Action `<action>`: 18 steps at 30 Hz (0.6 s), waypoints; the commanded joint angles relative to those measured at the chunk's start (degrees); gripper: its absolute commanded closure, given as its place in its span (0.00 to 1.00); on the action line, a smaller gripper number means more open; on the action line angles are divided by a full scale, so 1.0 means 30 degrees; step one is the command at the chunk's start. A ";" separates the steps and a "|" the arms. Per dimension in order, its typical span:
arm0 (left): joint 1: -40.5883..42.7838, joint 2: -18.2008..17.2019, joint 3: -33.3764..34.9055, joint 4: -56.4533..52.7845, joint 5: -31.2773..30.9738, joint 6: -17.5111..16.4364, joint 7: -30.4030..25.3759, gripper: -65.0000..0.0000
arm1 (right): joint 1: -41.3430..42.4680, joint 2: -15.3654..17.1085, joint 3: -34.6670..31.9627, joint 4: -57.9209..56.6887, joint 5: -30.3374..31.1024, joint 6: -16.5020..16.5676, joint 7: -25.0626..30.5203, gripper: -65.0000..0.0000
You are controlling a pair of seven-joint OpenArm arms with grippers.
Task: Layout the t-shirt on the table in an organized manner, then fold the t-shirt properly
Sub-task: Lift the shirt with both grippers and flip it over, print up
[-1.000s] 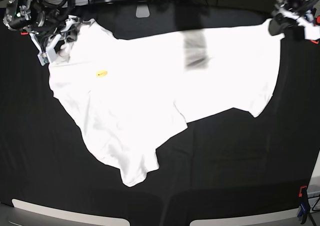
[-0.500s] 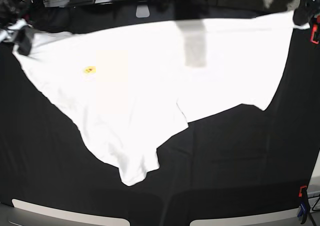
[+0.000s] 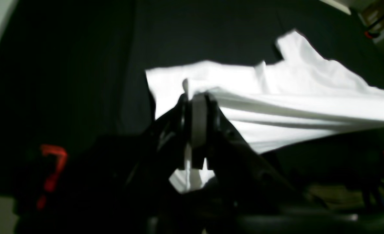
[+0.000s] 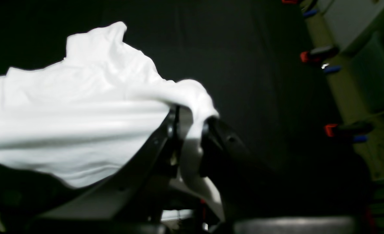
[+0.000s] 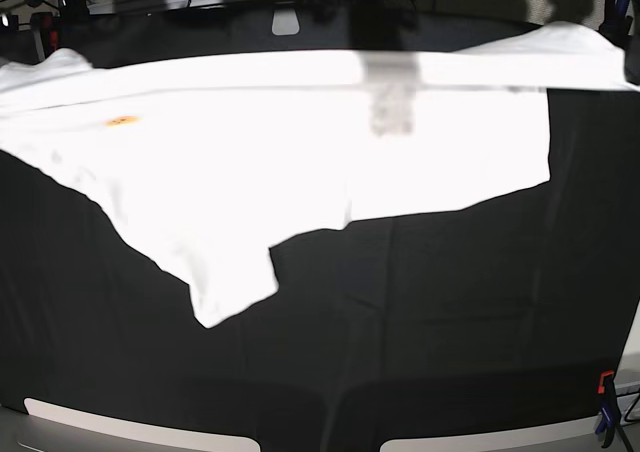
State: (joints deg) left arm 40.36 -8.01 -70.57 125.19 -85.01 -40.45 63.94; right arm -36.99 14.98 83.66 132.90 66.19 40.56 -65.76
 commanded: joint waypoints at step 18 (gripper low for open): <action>-0.3716 -0.2011 0.2696 0.0678 0.4320 0.0736 -0.7031 1.00 | 0.2871 0.1763 -0.3432 0.0700 -0.2193 -0.0335 0.2776 1.00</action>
State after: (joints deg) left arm 29.04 -13.15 -61.73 126.63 -70.30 -38.79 44.64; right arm -28.27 19.25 72.66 134.63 59.00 40.45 -58.98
